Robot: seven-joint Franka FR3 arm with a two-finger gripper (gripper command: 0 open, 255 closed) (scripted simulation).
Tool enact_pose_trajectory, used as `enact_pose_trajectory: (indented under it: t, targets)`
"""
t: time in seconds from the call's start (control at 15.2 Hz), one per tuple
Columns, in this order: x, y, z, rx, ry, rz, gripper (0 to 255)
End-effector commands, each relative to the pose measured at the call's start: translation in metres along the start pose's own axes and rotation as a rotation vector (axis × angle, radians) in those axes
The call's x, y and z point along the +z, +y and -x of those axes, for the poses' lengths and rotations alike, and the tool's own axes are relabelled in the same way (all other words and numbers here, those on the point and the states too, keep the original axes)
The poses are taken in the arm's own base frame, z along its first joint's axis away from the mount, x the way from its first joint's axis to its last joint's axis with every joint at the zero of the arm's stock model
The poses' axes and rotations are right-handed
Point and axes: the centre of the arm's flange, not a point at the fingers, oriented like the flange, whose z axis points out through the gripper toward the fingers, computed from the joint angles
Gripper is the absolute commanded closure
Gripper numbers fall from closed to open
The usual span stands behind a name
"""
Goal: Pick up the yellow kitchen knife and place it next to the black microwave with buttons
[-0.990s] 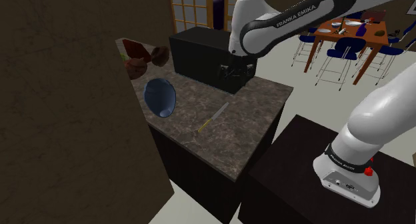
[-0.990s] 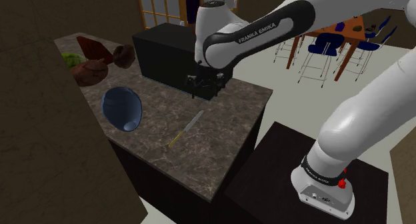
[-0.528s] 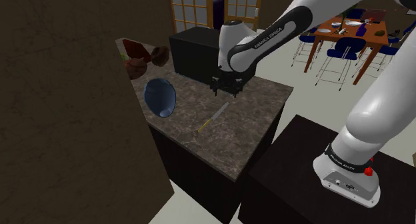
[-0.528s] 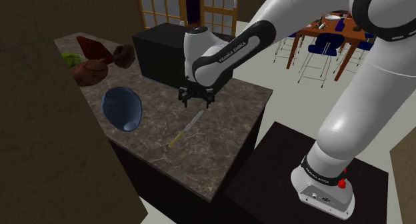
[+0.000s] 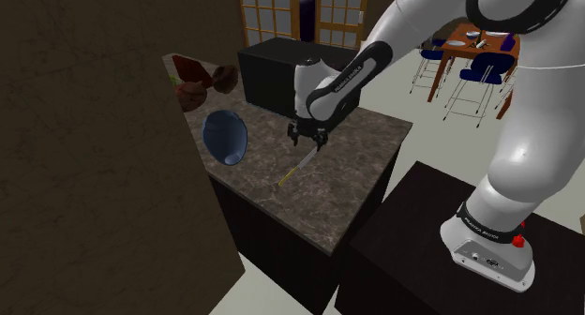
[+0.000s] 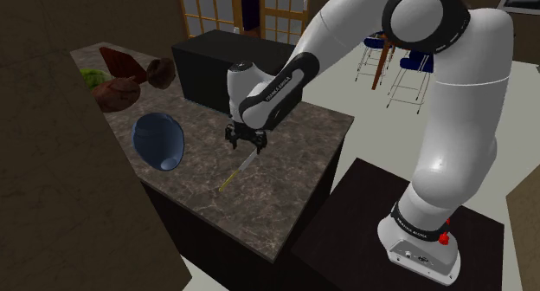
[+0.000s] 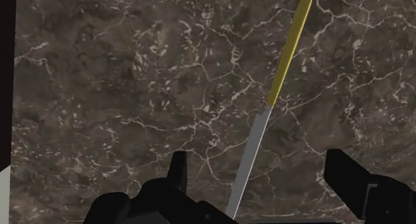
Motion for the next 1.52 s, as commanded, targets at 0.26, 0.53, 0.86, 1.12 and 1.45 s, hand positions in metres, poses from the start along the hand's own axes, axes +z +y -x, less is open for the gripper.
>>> enact_pose_trajectory:
  t: [0.26,0.53,0.86,1.12,1.45]
  targets:
    - [0.073,-0.029,-0.027,0.196,-0.013,0.028,0]
    - [0.105,-0.038,-0.038,0.269,-0.019,0.038,0]
    - [0.132,-0.037,-0.037,0.269,-0.019,0.038,0]
    - [0.14,-0.037,-0.037,0.269,-0.019,0.038,0]
    - [0.14,-0.037,-0.037,0.269,-0.019,0.038,0]
